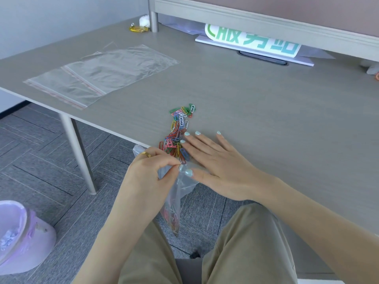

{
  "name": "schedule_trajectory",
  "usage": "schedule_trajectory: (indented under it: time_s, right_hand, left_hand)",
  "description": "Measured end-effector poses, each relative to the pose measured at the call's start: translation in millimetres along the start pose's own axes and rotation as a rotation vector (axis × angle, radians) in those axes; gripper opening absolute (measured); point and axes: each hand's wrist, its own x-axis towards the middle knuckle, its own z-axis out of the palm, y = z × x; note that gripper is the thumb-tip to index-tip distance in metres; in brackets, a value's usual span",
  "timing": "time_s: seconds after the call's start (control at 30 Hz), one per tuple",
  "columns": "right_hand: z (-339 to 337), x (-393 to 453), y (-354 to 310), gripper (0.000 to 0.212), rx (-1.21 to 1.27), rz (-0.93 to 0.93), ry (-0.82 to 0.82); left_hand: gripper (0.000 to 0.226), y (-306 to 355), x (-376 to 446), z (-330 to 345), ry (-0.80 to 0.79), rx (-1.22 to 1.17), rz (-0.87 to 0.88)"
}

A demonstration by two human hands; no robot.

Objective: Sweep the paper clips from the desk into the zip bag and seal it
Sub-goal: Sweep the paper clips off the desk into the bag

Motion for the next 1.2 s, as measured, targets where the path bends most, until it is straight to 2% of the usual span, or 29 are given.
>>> schedule_trajectory:
  time_s: [0.23,0.37,0.57,0.87,0.93,1.03,1.13,1.2]
  right_hand:
    - [2.8,-1.5,-2.4,0.065,0.039,-0.049,0.030]
    - [-2.0,16.6,11.2,0.072,0.112,0.066,0.079]
    - [-13.2,50.4,31.4,0.062,0.151,0.212,0.093]
    - [-4.3,22.4,9.5,0.076,0.009,-0.024,0.005]
    - [-2.4,16.2,2.2,0.075,-0.011,-0.049,-0.002]
    - [-0.7,12.4,-3.1,0.075,-0.038,-0.074,0.010]
    - [-1.0,10.6,-2.6,0.072,-0.028,-0.104,0.022]
    - [-1.5,9.6,-2.3,0.070,-0.015,-0.142,0.028]
  left_hand:
    - [0.011,-0.9,-0.5,-1.3,0.004,0.002,-0.003]
    - [0.014,-0.5,-1.5,-1.7,0.001,-0.002,-0.012]
    - [0.014,-3.2,-0.8,-1.6,0.008,0.012,-0.012]
    - [0.012,-5.6,2.2,-3.1,0.016,-0.003,-0.016]
    - [0.007,-4.6,2.9,-3.1,0.010,-0.006,-0.008]
    - [0.016,-5.2,2.9,-3.1,0.005,-0.020,-0.004]
    - [0.008,-7.2,2.1,-3.2,0.011,-0.012,-0.010]
    - [0.010,-9.6,1.3,-3.8,0.029,-0.006,-0.014]
